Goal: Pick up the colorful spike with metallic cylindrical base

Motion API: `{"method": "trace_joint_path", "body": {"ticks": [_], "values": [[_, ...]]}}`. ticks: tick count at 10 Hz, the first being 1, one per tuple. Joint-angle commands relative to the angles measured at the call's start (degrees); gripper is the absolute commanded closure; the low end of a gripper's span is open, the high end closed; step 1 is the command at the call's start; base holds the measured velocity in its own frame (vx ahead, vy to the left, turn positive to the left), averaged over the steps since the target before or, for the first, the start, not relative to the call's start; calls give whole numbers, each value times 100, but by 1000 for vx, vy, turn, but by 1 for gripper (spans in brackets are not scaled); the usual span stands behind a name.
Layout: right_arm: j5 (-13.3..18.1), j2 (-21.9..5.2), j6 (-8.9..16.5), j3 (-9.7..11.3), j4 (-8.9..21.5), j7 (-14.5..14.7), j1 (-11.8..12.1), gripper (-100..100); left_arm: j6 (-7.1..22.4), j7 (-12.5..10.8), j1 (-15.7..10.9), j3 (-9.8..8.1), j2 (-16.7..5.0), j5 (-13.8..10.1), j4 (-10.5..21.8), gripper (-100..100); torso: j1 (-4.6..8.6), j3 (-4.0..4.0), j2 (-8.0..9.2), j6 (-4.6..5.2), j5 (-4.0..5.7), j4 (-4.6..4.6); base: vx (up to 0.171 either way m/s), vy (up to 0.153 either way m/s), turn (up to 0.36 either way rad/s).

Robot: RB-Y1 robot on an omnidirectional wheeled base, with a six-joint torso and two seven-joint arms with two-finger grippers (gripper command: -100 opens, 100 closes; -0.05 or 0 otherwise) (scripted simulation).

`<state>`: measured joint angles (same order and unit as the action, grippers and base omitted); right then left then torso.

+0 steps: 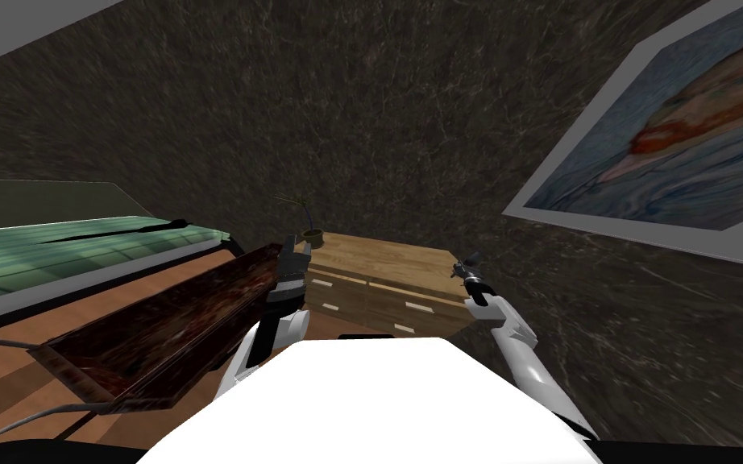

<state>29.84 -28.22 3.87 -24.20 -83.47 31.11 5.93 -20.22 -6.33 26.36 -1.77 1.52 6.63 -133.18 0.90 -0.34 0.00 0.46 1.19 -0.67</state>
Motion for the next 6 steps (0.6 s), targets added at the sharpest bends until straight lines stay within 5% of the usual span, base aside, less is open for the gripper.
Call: {"method": "trace_joint_path", "body": {"ticks": [1,2,5,6], "values": [[7,33,40,-2,-236,1,38,100,0,0,0,0,0,0,0,0,0,0,0,0,0,0,-4,-26,-11],[36,201,294,25,-424,-18,278,100,0,0,0,0,0,0,0,0,-8,0,-2,-3,-1,1,2,-46,36],[21,189,304,34,-685,-21,315,100,0,0,0,0,0,0,0,0,-8,-1,-3,-2,-1,0,-2,-24,2],[18,186,319,36,-716,-24,318,0,0,0,0,0,0,0,0,0,-10,-4,-5,-2,2,-3,0,0,0]]}}
